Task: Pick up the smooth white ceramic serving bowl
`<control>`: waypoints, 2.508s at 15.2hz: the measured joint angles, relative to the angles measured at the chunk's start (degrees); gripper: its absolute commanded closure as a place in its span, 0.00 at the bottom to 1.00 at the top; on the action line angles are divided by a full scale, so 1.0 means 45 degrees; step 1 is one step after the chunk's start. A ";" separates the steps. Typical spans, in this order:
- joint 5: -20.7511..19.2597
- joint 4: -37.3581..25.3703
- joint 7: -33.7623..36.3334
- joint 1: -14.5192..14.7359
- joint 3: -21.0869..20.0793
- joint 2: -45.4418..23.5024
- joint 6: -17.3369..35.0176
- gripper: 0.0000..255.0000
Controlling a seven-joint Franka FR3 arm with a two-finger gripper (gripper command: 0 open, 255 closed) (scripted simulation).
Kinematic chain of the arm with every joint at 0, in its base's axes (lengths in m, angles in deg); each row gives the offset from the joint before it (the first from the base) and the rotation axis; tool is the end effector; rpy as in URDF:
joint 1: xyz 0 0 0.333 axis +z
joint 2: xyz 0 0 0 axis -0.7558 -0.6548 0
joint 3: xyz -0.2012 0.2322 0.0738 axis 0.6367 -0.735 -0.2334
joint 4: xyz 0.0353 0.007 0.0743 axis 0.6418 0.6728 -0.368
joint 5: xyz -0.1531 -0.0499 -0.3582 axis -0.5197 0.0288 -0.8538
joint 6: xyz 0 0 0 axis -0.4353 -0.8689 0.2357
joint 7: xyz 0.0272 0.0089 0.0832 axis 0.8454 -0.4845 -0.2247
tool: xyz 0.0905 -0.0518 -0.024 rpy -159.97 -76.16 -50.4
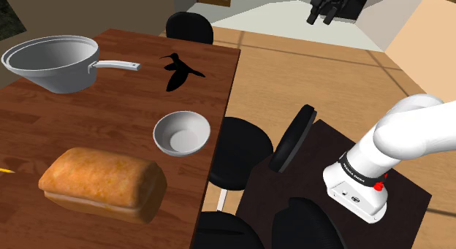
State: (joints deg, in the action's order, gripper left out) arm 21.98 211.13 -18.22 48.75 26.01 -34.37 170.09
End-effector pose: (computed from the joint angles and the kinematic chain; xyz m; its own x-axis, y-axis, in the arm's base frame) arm 0.3304 -0.0244 0.6252 0.9889 -0.0768 0.1270 -0.0624 -0.9916 -0.1134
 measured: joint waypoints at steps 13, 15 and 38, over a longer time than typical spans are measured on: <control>0.1318 0.2489 0.2071 0.0880 -0.2258 -0.1035 0.3745 0.00; 0.1552 0.2706 0.2499 0.1075 -0.2713 -0.1313 0.4307 0.00; -0.0690 0.1103 0.8828 0.1943 -0.7211 -0.9915 1.1653 0.00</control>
State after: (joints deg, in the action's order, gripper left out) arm 18.87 216.10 21.51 57.50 -6.44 -78.98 222.52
